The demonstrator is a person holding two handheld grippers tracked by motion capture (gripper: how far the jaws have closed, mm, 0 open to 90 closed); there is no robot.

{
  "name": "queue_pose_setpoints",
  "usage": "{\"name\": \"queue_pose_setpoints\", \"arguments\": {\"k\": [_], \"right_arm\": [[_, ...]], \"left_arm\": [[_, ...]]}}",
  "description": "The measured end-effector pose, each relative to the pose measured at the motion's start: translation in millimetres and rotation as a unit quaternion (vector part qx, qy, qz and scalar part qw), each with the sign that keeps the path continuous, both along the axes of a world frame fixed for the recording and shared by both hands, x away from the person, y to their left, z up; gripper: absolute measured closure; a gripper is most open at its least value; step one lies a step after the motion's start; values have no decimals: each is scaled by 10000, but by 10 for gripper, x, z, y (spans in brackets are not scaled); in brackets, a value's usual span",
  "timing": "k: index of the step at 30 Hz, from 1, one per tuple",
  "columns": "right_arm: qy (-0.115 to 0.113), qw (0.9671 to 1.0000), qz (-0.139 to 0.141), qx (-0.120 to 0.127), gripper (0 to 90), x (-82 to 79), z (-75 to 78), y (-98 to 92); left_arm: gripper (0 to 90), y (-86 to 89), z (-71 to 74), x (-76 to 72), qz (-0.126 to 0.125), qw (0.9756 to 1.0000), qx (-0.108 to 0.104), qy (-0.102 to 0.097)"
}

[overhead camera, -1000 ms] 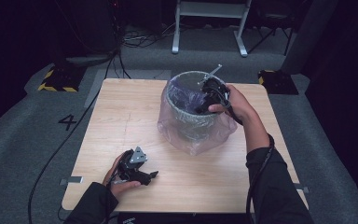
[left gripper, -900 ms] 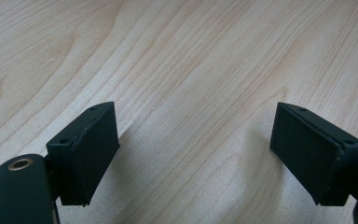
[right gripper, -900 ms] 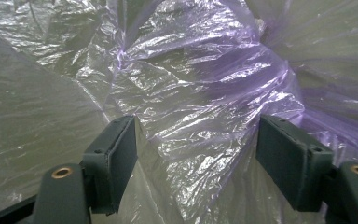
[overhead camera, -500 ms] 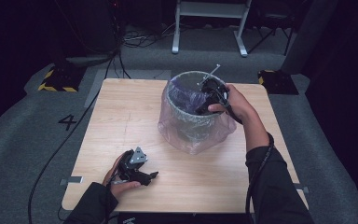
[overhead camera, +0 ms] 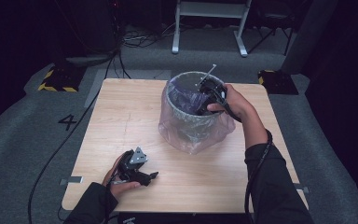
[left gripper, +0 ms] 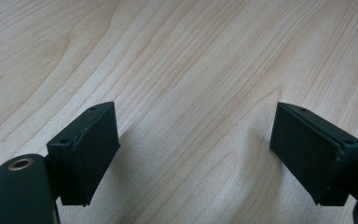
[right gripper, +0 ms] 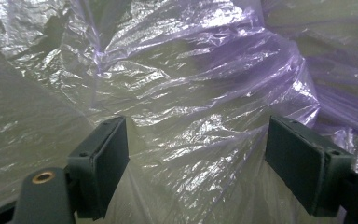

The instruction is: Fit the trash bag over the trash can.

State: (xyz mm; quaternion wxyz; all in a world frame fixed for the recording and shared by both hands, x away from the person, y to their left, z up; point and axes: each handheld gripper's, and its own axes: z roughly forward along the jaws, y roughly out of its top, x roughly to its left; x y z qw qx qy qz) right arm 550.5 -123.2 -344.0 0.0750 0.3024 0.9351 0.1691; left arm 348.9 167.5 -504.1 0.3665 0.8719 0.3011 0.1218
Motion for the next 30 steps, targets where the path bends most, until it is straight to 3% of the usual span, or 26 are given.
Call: {"name": "queue_pose_setpoints", "arguments": {"k": [16,30], "right_arm": [[-251,9995,-72,174,275,-42,31,-16],[-370,9983,-58,437,251,-85,74,-31]], "left_arm": [[149,0,0,1,-1,10000,-2,2],[149,0,0,1,-2,10000,-2,2]]}}
